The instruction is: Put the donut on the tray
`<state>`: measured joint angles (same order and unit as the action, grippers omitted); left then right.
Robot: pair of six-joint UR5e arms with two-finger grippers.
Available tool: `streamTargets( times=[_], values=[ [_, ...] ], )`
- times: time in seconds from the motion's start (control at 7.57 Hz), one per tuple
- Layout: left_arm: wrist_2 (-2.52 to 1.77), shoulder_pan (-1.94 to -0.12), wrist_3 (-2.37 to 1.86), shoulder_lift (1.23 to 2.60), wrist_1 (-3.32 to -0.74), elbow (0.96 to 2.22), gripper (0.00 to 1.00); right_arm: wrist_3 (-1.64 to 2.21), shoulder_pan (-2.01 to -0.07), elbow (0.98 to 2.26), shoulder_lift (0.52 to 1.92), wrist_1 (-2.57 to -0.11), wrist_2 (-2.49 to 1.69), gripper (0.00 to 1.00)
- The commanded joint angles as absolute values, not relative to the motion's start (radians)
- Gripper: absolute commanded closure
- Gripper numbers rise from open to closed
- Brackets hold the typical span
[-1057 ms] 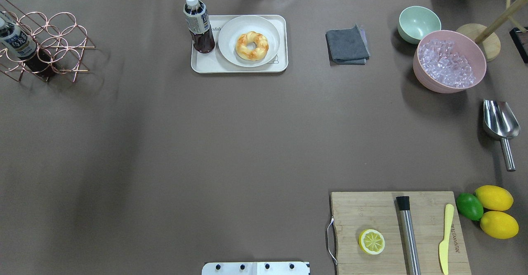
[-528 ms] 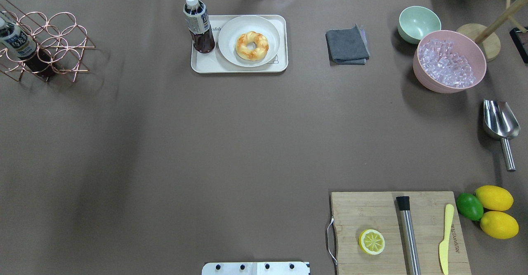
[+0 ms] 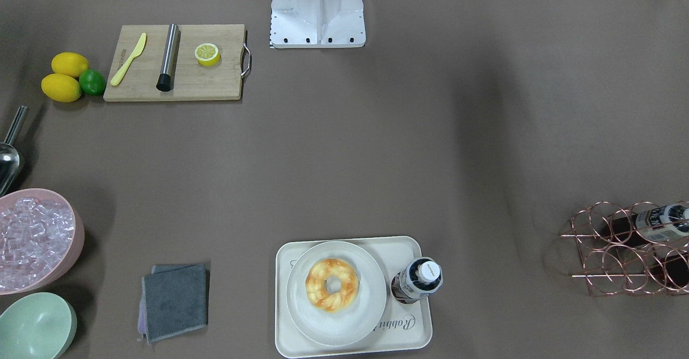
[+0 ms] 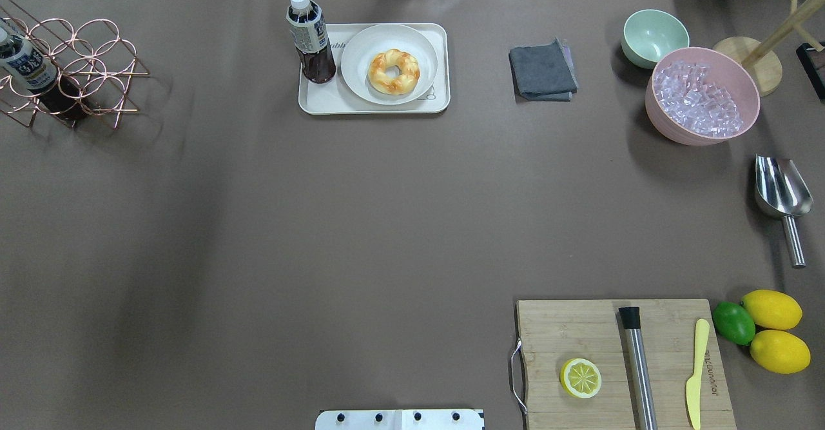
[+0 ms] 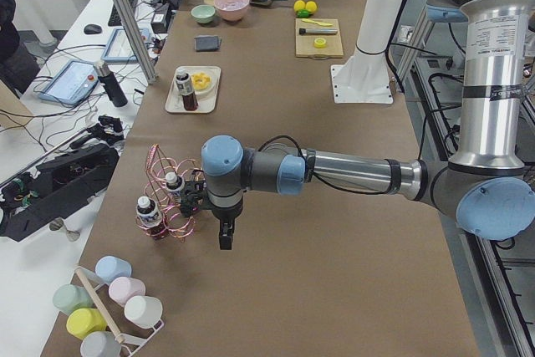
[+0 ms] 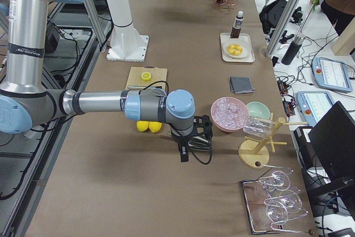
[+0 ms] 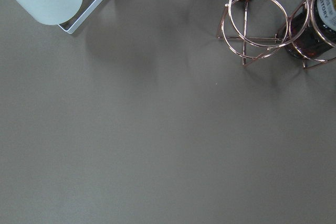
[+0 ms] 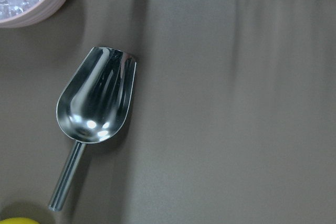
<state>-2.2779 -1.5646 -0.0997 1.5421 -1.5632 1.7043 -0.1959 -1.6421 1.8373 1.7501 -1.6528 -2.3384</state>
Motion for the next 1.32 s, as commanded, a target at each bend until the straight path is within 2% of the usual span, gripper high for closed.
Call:
streamTargets(
  times=[0.0, 1.19],
  values=[
    [-2.278, -1.565, -0.1, 1.543, -1.563, 1.704, 0.01, -0.199, -1.696, 1.841, 1.802, -1.654, -2.342, 0.0],
    [-2.278, -1.565, -0.1, 1.543, -1.563, 1.703, 0.01, -0.19, -1.712, 1.825, 1.801, -1.651, -2.329, 0.0]
  ],
)
